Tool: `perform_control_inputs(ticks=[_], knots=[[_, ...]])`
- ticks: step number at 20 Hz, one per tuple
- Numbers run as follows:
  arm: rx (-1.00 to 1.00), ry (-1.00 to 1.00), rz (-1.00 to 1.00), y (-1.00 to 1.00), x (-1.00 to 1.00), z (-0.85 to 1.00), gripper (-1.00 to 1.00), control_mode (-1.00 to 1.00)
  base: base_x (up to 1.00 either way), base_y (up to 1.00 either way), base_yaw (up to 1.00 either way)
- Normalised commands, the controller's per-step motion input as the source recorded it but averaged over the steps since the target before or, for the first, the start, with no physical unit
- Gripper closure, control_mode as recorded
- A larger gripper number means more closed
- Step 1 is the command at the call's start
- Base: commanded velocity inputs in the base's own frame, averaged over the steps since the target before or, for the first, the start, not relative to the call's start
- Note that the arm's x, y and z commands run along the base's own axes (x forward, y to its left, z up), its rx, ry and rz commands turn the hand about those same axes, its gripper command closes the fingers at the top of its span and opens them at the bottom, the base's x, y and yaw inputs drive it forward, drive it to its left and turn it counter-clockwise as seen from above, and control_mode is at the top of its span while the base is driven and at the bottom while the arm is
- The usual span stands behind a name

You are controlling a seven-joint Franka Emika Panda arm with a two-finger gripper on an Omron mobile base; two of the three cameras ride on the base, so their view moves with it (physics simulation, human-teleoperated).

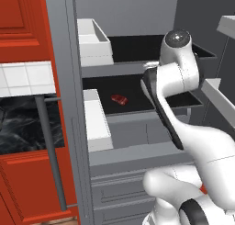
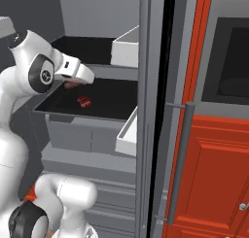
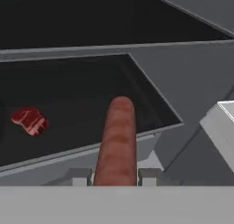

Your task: Move the steak and sausage from the top shelf to the second highest shelf to make space. Then, place the pitcher from the counter on the cleared top shelf.

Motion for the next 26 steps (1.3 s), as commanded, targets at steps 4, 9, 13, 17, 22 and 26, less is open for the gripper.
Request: perform_control_inputs(ticks=[4,9,13,17,22,26], knots=[[-0.02,0.26,0.22,0.0,-0.52,-0.95,1.0,-1.0,0.0,0.0,0.0],[-0.03,0.07,0.13,0.05,0.23,-0.92,1.0,-1.0,0.0,0.0,0.0],[0.0,0.0,0.07,0.01,0.8,-0.49,1.0,-1.0,0.0,0.0,0.0],[0.0,0.0,0.0,-0.02,0.97,-0.15,1.0,-1.0,0.0,0.0,0.0],[0.01,0.0,0.0,-0.03,0.96,-0.22,1.0,-1.0,0.0,0.0,0.0],[0.04,0.02,0.01,-0.18,0.94,-0.4,1.0,-1.0,0.0,0.0,0.0]])
